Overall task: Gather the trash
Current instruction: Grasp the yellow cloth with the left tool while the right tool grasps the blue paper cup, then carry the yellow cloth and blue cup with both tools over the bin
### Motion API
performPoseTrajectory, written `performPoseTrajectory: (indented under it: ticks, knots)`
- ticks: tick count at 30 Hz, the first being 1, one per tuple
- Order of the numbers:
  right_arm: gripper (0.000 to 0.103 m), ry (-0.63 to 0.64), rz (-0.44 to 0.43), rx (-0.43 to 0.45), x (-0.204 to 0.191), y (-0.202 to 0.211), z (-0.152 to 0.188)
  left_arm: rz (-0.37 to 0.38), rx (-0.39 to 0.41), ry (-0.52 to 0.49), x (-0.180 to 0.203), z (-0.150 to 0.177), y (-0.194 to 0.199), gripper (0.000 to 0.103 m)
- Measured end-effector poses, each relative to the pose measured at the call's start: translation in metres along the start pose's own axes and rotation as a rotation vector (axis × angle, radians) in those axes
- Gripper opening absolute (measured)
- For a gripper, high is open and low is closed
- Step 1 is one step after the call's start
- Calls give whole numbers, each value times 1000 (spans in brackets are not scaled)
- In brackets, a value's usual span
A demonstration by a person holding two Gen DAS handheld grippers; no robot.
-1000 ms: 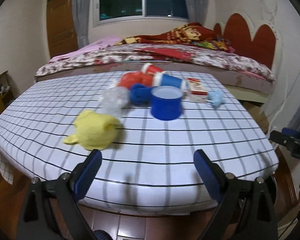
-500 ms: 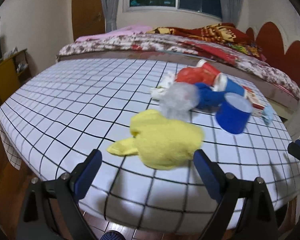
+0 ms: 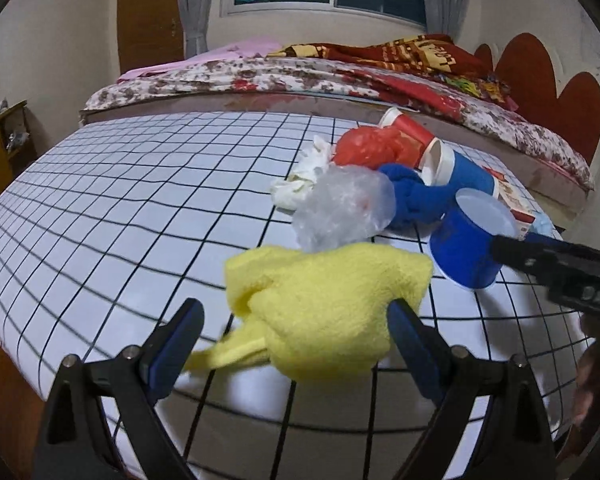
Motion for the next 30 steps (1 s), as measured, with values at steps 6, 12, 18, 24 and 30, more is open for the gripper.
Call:
performPoseTrajectory:
  ticks: [6, 12, 18, 24, 30]
  knots:
    - [78, 21, -17, -27, -6, -22, -9, 26, -15, -12, 3, -7, -11, 94]
    - [74, 39, -28, -31, -6, -27, -10, 64, -36, -9, 9, -7, -20, 89]
    - [75, 6, -47, -32, -1, -29, -16, 132, -14, -11, 13, -9, -17, 50]
    - [80, 16, -10, -29, -5, -37, -19, 121, 23, 18, 1, -16, -11, 44]
    - [77, 18, -1, -8, -6, -35, -17, 126, 8, 22, -3, -11, -13, 42]
Point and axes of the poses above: each gripper's, at about its wrist camera, not at the fingertips, and y roughly against the way its jaws point, x to its right, z to its underside, the point moved 2 cm from there along -y, roughly the way its jaws point, and after that the axes turned 5 degrees about -y, right-handed, at the moved point
